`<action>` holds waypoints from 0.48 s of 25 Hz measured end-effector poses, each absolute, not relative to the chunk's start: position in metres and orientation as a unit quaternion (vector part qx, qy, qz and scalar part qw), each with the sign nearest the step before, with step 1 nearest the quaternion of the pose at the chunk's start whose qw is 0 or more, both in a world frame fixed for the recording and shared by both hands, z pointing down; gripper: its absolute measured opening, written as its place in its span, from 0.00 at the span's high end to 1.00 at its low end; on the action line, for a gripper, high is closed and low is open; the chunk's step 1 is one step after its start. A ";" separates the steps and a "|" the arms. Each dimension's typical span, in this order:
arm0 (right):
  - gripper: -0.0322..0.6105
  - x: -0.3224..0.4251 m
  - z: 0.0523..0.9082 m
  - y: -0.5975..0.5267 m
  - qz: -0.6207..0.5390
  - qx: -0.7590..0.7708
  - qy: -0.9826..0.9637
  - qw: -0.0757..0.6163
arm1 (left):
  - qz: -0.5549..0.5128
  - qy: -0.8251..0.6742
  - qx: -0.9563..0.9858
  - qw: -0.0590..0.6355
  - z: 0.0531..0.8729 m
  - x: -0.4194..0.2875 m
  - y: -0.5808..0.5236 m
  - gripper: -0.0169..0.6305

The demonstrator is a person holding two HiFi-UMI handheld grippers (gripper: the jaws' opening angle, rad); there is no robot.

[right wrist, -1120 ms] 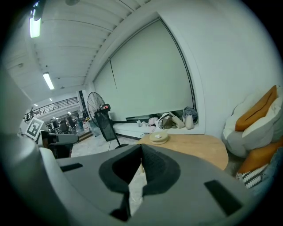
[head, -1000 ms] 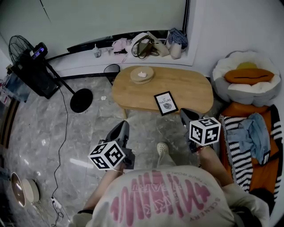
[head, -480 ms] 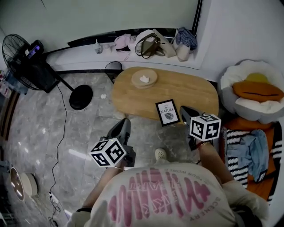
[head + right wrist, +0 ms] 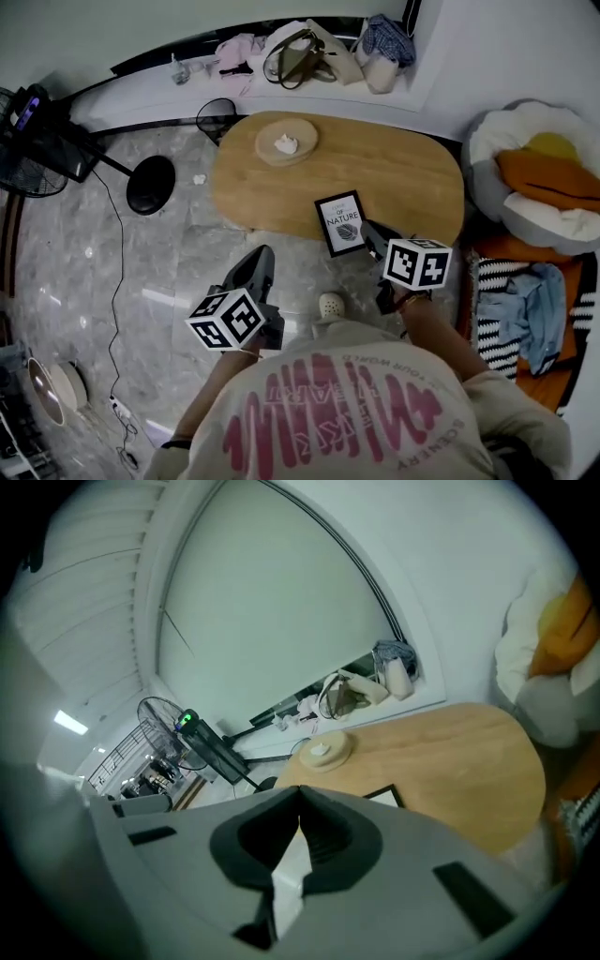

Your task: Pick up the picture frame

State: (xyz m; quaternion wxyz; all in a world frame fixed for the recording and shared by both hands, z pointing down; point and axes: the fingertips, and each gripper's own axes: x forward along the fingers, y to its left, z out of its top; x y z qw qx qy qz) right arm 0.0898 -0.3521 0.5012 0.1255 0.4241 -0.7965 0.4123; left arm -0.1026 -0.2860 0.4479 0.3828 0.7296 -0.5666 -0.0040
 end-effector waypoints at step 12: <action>0.94 0.086 0.644 -0.362 0.570 0.419 -0.693 0.138 | 0.078 -0.558 0.695 0.447 0.550 -0.094 -0.288 0.97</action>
